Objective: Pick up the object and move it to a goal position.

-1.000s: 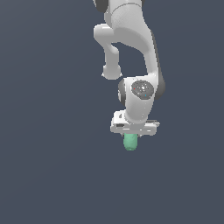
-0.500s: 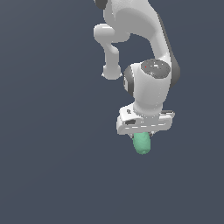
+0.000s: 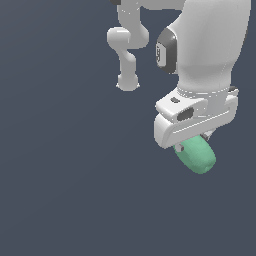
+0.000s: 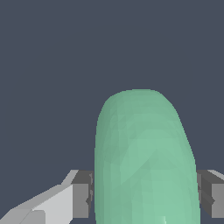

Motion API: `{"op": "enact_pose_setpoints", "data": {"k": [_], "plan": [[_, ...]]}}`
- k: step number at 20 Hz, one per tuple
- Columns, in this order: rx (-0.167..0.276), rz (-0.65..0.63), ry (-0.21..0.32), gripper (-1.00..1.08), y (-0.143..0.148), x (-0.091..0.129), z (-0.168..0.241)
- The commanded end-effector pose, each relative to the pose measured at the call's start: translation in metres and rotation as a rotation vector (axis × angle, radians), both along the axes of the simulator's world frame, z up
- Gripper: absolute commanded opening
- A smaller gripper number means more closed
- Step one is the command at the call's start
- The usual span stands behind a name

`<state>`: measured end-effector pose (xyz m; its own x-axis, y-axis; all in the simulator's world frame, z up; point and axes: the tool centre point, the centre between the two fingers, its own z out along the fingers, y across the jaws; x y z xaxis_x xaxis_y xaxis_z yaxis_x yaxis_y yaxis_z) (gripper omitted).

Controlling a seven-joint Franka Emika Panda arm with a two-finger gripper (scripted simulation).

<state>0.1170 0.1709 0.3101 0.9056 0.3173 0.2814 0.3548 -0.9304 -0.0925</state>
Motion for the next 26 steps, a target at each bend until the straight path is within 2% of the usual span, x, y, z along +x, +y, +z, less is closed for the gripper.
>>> {"op": "enact_pose_setpoints", "data": {"k": [1,8,14,20,26], "plan": [[0.019,0.071,-0.042,-1.00,0.012,0.003,0.036],[0.071,0.251,-0.145,-1.00,0.042,0.001,0.129],[0.103,0.358,-0.205,-1.00,0.057,-0.007,0.184],[0.120,0.414,-0.236,-1.00,0.063,-0.013,0.213],[0.122,0.417,-0.237,-1.00,0.063,-0.013,0.215]]}}
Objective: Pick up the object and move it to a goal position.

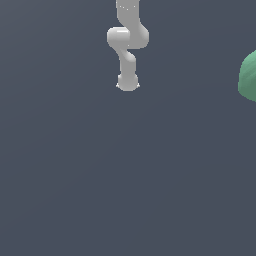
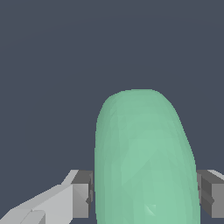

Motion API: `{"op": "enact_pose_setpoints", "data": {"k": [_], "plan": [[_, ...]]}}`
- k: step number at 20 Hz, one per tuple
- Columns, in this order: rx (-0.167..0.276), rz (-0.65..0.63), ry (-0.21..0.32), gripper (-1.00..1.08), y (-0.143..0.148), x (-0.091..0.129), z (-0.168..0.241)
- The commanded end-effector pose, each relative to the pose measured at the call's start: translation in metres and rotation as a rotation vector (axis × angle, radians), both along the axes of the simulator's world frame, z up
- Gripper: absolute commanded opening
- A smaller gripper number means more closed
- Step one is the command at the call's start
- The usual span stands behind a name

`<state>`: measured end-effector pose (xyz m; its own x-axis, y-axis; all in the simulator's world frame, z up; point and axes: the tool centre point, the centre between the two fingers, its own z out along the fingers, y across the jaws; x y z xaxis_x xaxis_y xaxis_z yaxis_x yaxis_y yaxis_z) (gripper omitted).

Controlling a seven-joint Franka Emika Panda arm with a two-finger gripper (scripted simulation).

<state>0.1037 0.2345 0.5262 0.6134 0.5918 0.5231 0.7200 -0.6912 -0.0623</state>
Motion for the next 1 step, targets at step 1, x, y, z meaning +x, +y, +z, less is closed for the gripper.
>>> {"op": "enact_pose_setpoints", "data": {"k": [1], "plan": [[0.000,-0.002,0.002,-1.00,-0.0002,0.0003,-0.0011]]}}
